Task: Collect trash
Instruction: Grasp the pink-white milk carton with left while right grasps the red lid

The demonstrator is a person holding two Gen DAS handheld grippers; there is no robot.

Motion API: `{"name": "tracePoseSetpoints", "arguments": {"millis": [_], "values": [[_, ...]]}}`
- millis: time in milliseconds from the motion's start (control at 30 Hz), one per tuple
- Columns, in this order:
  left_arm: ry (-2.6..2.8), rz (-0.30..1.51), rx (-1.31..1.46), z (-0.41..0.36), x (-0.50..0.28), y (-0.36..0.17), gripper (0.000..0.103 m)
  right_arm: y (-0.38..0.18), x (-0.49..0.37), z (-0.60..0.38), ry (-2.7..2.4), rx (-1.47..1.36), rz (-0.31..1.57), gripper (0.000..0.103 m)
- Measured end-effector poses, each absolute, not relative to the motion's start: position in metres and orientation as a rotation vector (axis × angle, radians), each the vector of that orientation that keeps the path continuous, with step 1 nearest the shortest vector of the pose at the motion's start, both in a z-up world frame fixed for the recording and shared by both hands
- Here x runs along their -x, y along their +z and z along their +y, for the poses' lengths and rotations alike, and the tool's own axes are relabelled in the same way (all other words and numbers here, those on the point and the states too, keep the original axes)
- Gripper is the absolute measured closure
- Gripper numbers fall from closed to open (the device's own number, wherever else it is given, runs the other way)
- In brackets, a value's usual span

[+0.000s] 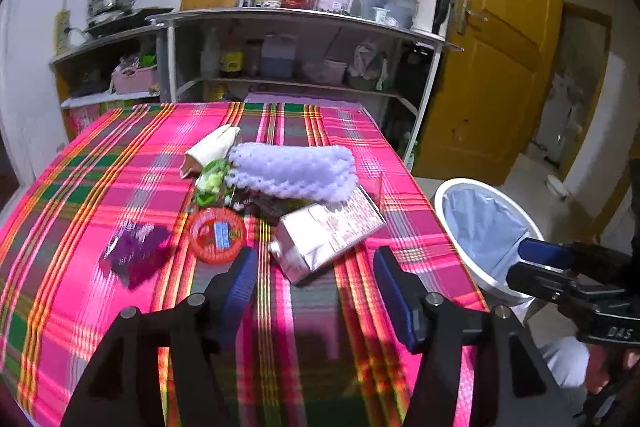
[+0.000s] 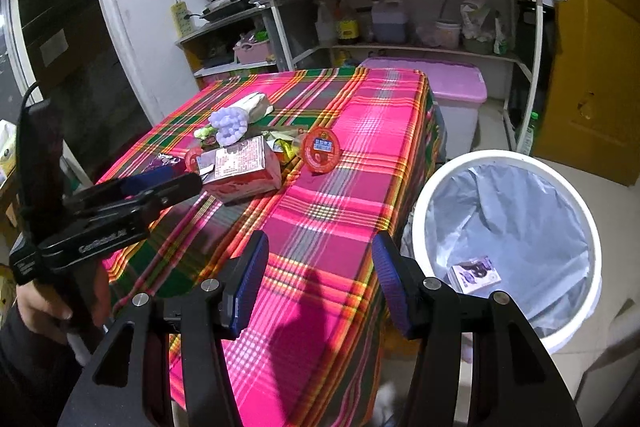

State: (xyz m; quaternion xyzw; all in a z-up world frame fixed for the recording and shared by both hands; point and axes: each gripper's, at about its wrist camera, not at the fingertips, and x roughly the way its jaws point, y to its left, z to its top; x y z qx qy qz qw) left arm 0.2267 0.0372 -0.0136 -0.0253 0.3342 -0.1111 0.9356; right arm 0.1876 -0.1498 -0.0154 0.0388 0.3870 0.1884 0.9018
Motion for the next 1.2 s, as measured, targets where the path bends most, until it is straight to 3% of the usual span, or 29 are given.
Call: {"name": "tracePoseSetpoints", "arguments": {"millis": [267, 567, 633, 667, 700, 900, 1200], "values": [[-0.354, 0.687, -0.043, 0.03, -0.258, -0.021, 0.035, -0.024, -0.2, -0.154, 0.376, -0.085, 0.824, 0.048], [-0.404, 0.748, -0.099, 0.02, -0.274, -0.037, 0.035, -0.029, -0.214, -0.156, 0.36, -0.096, 0.837, 0.048], [-0.401, 0.753, -0.088, 0.021, -0.275, -0.038, 0.044, -0.03, -0.218, -0.156, 0.362, -0.094, 0.839, 0.048], [-0.401, 0.754, -0.079, 0.022, -0.275, -0.038, 0.055, -0.03, -0.22, -0.155, 0.364, -0.093, 0.839, 0.048], [-0.402, 0.757, -0.071, 0.023, -0.275, -0.038, 0.06, -0.029, -0.221, -0.154, 0.368, -0.091, 0.839, 0.048], [-0.388, 0.727, 0.003, 0.03, -0.258, -0.033, 0.067, -0.031, -0.241, -0.141, 0.424, -0.06, 0.846, 0.048], [-0.338, 0.707, 0.06, 0.048, -0.23, -0.03, 0.067, -0.039, -0.284, -0.117, 0.484, -0.014, 0.851, 0.043]]}}
